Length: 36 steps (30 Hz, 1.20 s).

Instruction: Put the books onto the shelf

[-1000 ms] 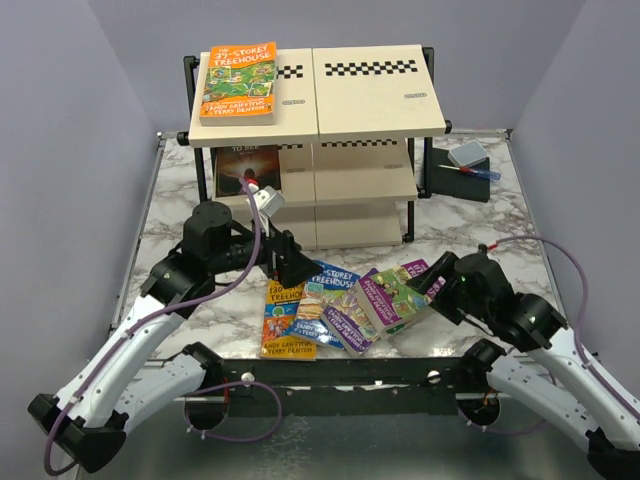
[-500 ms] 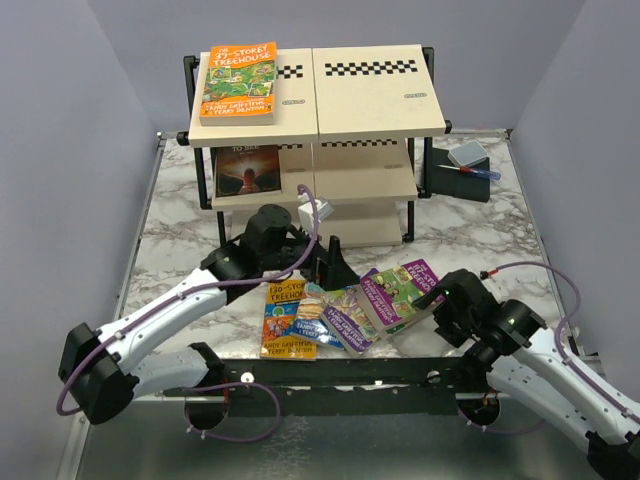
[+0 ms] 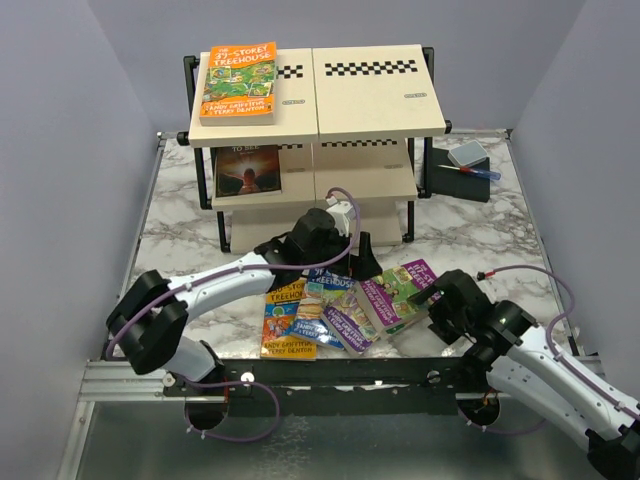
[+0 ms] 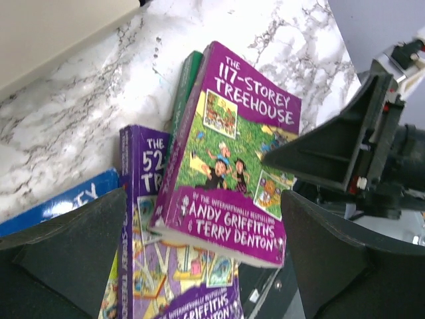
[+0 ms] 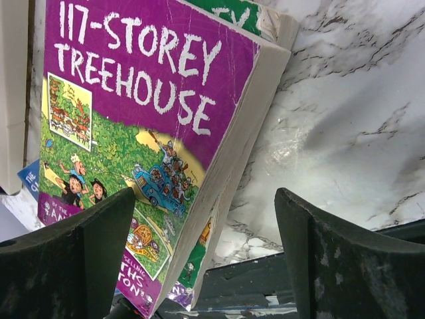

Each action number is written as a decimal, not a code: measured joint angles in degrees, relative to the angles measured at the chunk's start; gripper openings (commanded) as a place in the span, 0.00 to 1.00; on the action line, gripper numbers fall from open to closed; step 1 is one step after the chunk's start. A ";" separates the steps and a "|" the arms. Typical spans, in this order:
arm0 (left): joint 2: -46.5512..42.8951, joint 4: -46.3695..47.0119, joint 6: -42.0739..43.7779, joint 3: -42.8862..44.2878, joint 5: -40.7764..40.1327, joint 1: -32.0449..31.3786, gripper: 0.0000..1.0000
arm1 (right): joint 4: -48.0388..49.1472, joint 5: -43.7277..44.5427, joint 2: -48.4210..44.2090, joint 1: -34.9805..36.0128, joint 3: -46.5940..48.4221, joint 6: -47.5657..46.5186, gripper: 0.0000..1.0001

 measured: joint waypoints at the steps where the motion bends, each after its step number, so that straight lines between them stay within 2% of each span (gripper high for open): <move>1: 1.77 0.76 -0.17 0.72 -0.55 -0.22 0.99 | 0.04 0.13 -0.11 0.00 -0.20 0.13 0.87; 8: 9.81 3.89 -1.20 4.85 -1.27 -1.57 0.99 | 0.46 0.94 -1.27 0.00 -0.85 0.76 0.83; 16: 12.35 4.55 -1.33 4.94 -1.33 -3.89 0.93 | 2.38 1.20 -1.55 0.00 -2.32 1.51 0.80; 25: 12.35 4.57 -1.88 4.76 -1.55 -5.86 0.82 | 5.55 1.20 -0.66 0.00 -3.39 2.01 0.74; 36: 6.88 4.09 -2.08 1.05 -3.08 -7.19 0.76 | 11.47 1.22 3.41 -0.04 -3.52 -1.51 0.72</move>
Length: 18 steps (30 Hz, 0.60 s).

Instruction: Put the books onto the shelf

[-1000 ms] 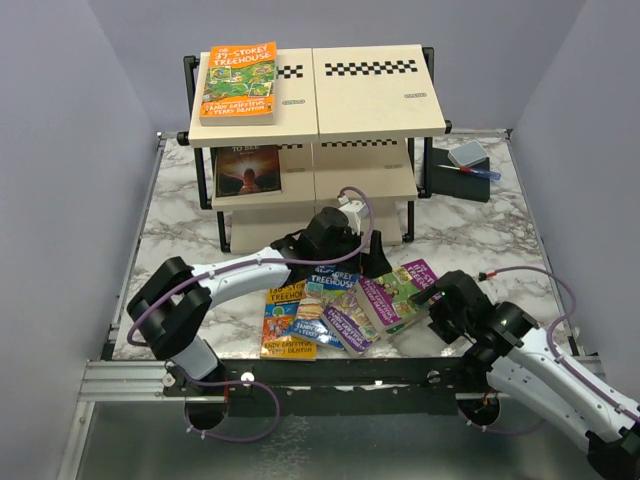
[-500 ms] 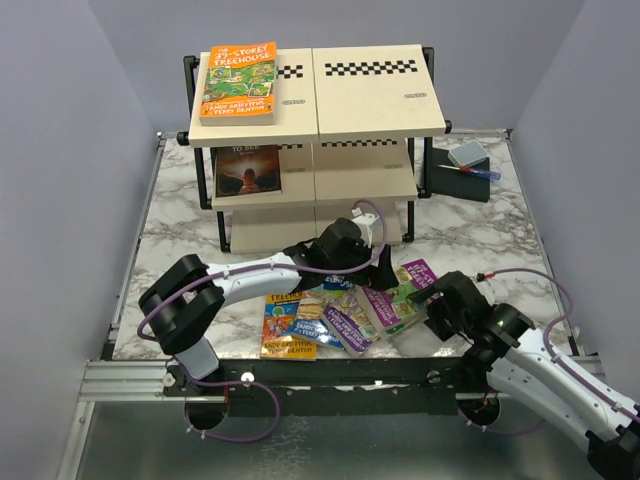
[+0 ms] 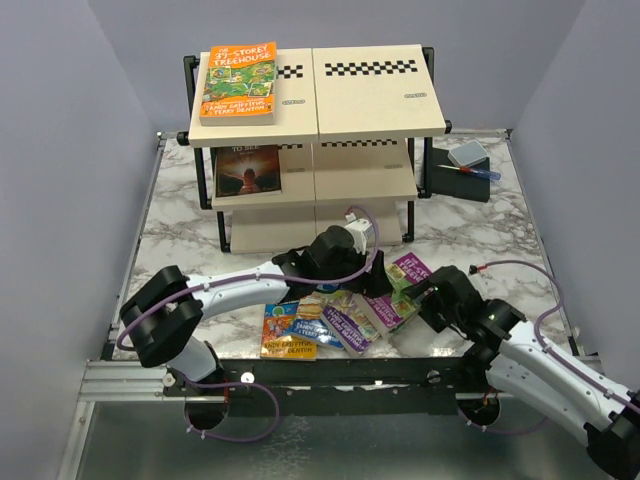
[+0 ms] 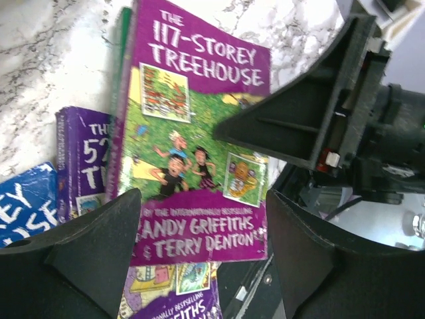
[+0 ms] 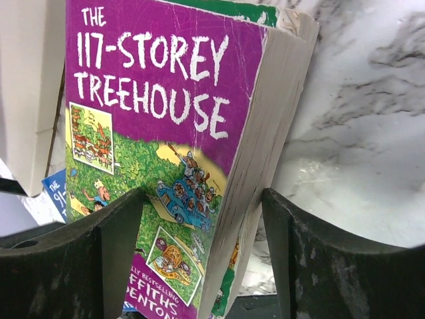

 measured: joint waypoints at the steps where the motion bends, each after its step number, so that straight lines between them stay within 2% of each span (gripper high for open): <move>1: -0.57 0.00 -0.15 -0.35 -0.02 -0.17 0.76 | 0.79 -0.02 0.44 -0.02 0.00 -0.48 0.72; 11: -3.26 0.22 -0.83 -3.21 -0.02 -1.11 0.76 | 11.21 -1.27 2.14 -0.26 -2.56 -5.22 0.69; 14: -3.67 0.22 -0.85 -3.61 -0.07 -1.16 0.80 | 12.48 -1.33 3.41 -0.26 -2.47 -6.49 0.69; 18: -4.76 -1.20 -0.46 -3.56 -0.81 -1.16 0.87 | 12.33 -1.31 4.46 -0.26 -1.40 -7.69 0.75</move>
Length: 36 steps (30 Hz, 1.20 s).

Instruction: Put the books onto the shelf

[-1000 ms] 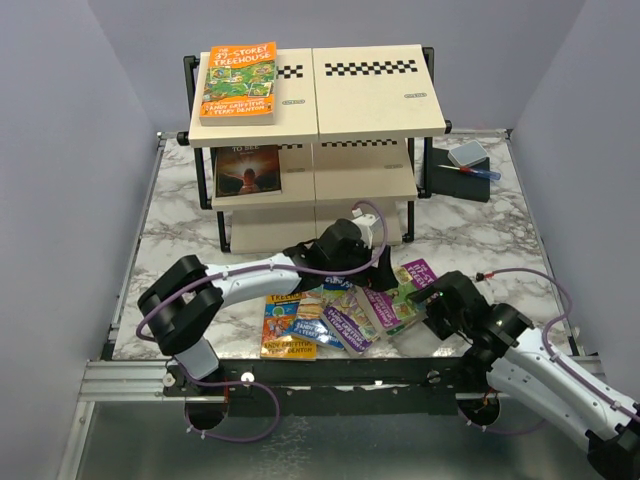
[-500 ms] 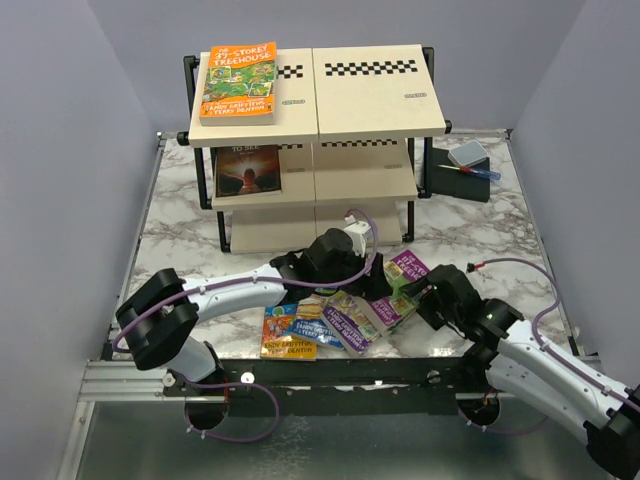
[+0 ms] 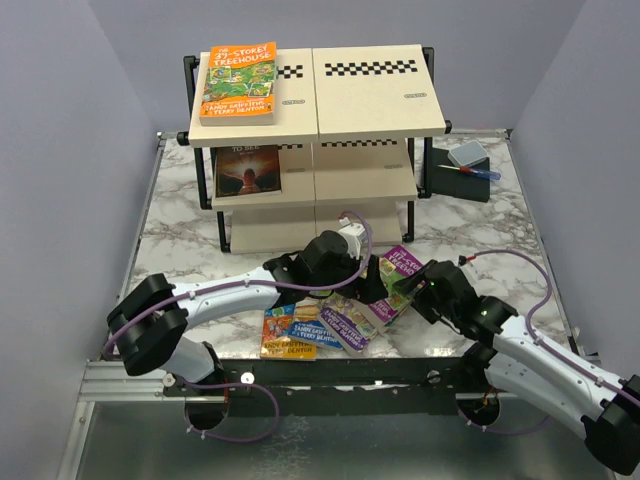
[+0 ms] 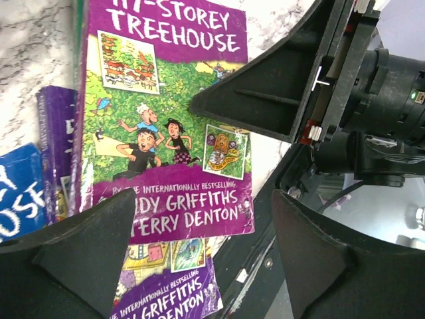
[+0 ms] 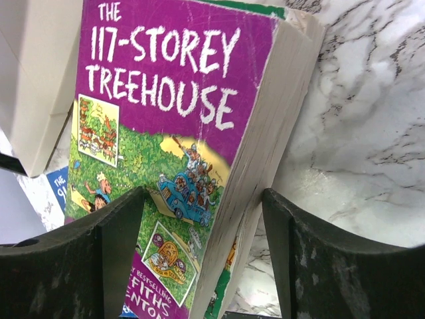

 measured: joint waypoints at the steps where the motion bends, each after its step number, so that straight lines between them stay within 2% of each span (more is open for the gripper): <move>1: -0.50 -1.03 0.42 0.20 -0.70 0.00 0.89 | -0.11 0.02 0.09 0.00 0.22 -0.35 0.77; 7: -2.84 -5.29 2.71 3.41 -4.61 0.00 0.93 | -3.04 0.00 -1.31 0.02 1.16 -1.86 0.79; 14: -2.03 -7.06 5.66 6.73 -9.97 0.04 0.92 | -5.99 0.00 -5.62 0.02 1.18 -1.90 0.79; 23: 6.25 -8.55 6.19 7.63 -10.16 0.07 0.88 | -6.95 0.00 -6.05 0.02 1.18 -1.88 0.79; 36: 6.78 -9.14 6.10 7.98 -6.47 0.07 0.82 | -7.41 0.02 -6.03 0.02 1.14 -1.25 0.79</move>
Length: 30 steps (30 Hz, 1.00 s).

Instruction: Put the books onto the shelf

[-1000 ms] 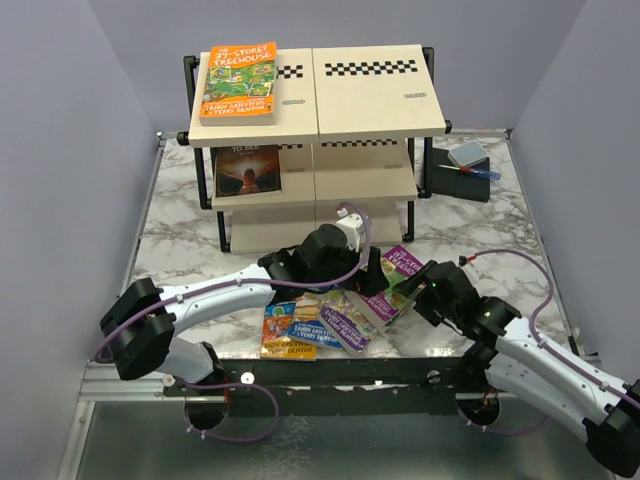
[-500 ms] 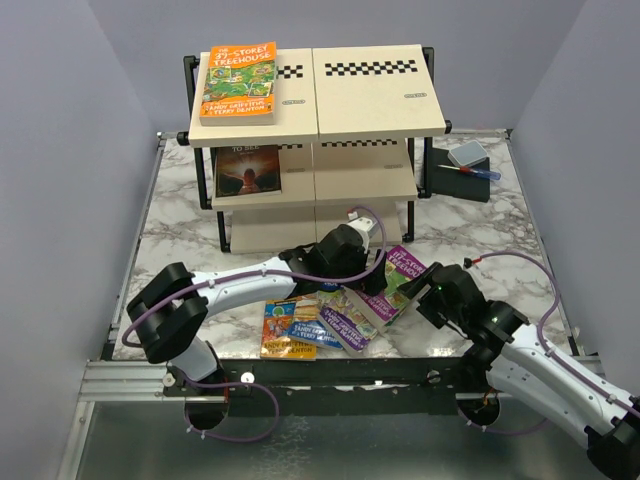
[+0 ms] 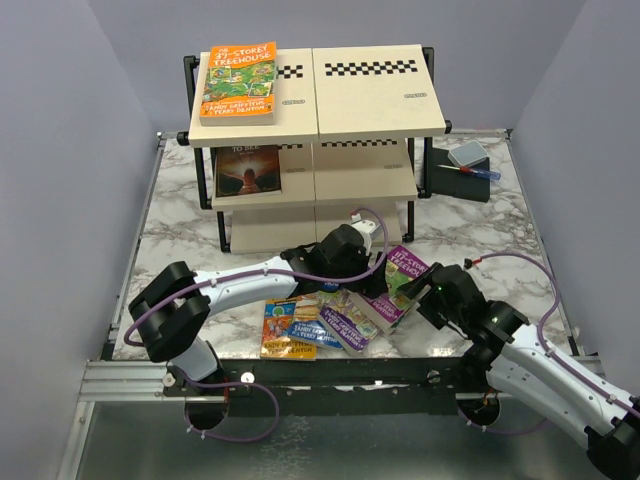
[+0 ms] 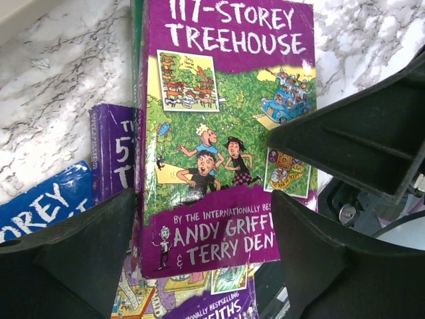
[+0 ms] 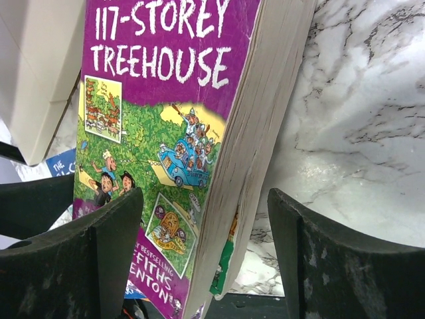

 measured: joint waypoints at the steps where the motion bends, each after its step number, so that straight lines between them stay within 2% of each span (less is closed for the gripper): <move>1: 0.00 0.00 -0.04 0.07 0.31 0.00 0.82 | 0.02 0.00 0.00 0.00 0.00 0.11 0.80; 15: -0.09 -0.02 -0.76 0.11 2.36 -0.04 0.80 | 4.04 -1.25 0.90 -0.02 -3.04 1.60 0.80; 30: -0.22 -0.33 -1.57 0.00 2.75 -0.72 0.80 | 11.10 -2.89 -3.56 -0.13 -8.48 1.62 0.80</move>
